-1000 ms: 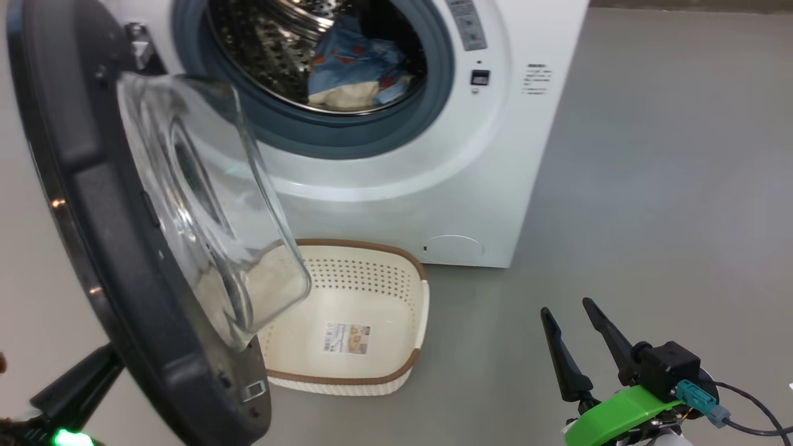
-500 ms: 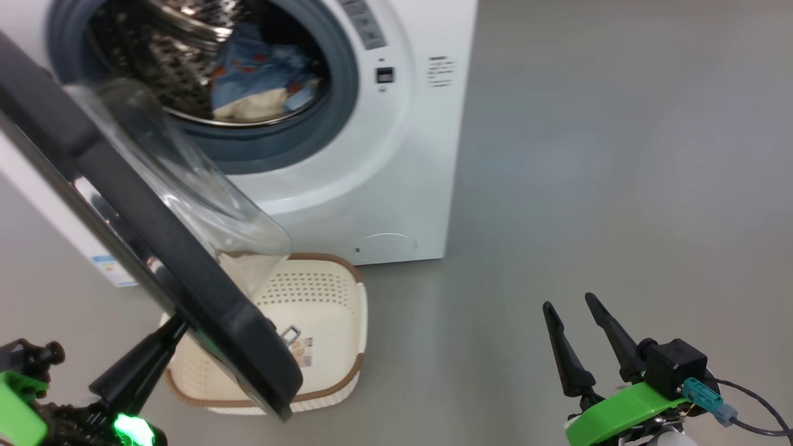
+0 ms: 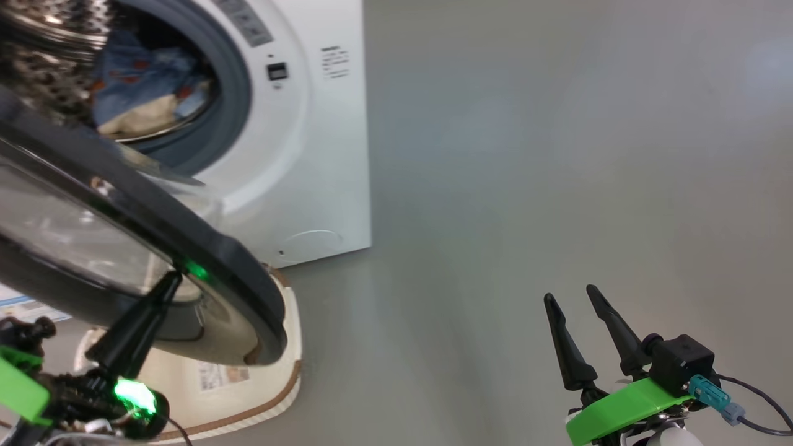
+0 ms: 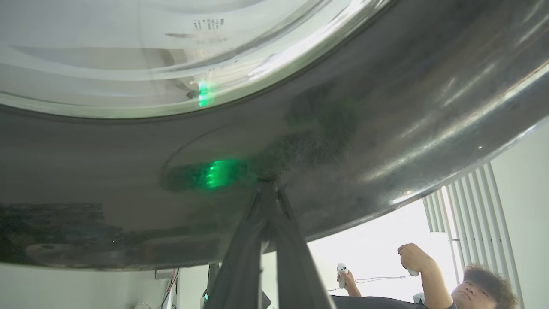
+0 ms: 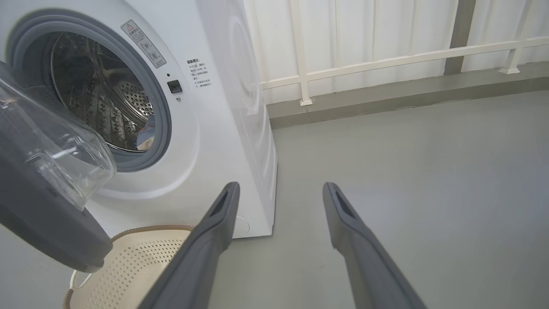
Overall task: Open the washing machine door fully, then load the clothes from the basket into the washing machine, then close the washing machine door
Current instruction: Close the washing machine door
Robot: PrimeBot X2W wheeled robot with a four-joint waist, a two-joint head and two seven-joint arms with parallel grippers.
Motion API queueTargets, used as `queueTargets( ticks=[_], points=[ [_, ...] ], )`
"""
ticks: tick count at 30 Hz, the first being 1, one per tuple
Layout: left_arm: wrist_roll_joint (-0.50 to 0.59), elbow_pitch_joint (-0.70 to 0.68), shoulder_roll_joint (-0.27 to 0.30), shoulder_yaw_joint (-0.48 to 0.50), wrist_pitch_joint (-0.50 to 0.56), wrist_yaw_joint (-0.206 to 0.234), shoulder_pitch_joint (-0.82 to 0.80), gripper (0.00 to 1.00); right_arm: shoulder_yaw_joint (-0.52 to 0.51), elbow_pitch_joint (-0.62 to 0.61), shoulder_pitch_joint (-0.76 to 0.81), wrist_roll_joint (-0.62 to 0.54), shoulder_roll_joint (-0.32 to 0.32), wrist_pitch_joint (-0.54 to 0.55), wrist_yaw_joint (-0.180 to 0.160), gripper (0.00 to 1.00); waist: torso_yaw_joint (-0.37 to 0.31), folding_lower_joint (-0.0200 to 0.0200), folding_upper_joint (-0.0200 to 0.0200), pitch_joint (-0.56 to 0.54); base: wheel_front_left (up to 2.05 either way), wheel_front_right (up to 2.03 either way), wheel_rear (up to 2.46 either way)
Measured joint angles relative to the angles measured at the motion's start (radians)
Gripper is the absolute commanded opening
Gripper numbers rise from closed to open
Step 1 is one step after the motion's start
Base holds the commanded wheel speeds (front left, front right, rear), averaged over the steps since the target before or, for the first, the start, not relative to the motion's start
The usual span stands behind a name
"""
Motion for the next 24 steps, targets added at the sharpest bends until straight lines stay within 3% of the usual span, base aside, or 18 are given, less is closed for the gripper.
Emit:
queueTargets(
  ticks=[8,13,24],
  points=[
    [0.001,0.069,-0.002,0.027,-0.076,-0.019,-0.086,0.00,0.002,-0.019,0.000,0.003,0.000,0.000,0.000,1.00,-0.076,0.0000,0.0000,0.038,0.00,0.00,0.00],
    [0.021,0.118,-0.003,0.042,-0.125,-0.054,-0.127,0.00,0.003,-0.026,0.000,0.007,0.001,0.000,0.000,1.00,-0.109,0.0000,0.0000,0.057,0.00,0.00,0.00],
    [0.035,0.201,-0.003,0.036,-0.179,-0.088,-0.149,0.00,0.000,-0.027,0.000,0.007,0.001,0.000,0.000,1.00,-0.096,0.0000,0.0000,0.050,0.00,0.00,0.00]
  ],
)
